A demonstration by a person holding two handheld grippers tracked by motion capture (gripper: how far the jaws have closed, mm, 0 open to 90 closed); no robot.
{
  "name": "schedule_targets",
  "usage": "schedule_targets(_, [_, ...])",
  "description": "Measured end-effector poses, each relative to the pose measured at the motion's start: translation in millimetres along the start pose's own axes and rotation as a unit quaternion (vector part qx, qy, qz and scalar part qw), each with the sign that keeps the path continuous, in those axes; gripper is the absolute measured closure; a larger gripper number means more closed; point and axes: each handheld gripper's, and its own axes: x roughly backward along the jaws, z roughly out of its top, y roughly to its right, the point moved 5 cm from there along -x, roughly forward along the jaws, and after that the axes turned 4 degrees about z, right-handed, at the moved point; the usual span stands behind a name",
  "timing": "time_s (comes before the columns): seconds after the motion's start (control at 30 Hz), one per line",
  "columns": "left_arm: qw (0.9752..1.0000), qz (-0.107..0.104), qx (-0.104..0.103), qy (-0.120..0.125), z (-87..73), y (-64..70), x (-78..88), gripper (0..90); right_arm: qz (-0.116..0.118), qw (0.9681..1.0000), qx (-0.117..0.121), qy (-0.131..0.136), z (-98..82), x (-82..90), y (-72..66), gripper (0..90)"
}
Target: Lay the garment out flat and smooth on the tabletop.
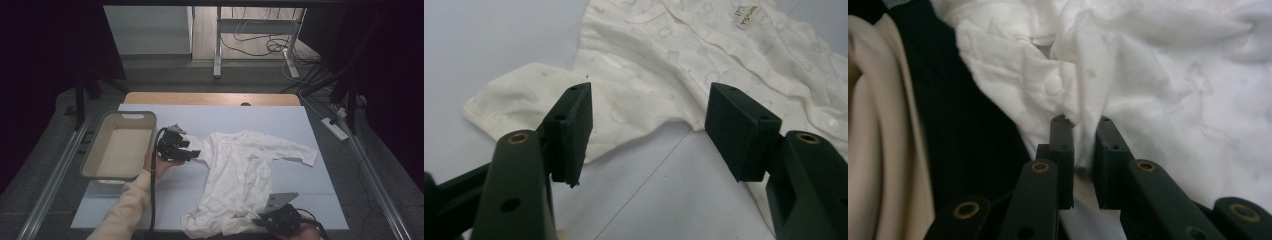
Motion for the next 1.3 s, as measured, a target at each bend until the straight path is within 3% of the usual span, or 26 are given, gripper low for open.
schedule_targets(0.37, [1.0000, 0.000, 0.001, -0.001, -0.3, -0.3, -0.5, 36.2, 0.003, 0.9999, -0.016, -0.003, -22.9, 16.6, -11.1, 79.5])
schedule_targets(0.47, [1.0000, 0.000, 0.000, -0.001, -0.1, 0.2, 0.0, 36.2, 0.000, 0.9998, -0.018, 0.008, -23.1, 20.0, -9.6, 69.7])
schedule_targets(0.5, [1.0000, 0.000, 0.000, 0.000, 0.0, 0.3, 0.3, 36.1, -0.005, 0.9996, -0.021, 0.015, -21.2, 21.1, -8.5, 63.9])
schedule_targets(0.67, [1.0000, 0.001, 0.004, 0.001, -0.1, -0.9, 0.5, 36.0, -0.023, 0.9978, -0.026, 0.056, -6.8, 24.6, -2.1, 51.6])
schedule_targets(1.0, [1.0000, 0.001, 0.003, 0.001, -0.2, -0.6, 0.7, 35.6, -0.031, 0.9940, -0.003, 0.104, 26.1, 19.8, 2.8, 46.7])
schedule_targets(1.3, [1.0000, 0.000, 0.002, 0.000, -0.4, -0.1, -0.5, 35.6, 0.007, 0.9961, 0.019, 0.086, 51.8, -6.2, -2.9, 46.3])
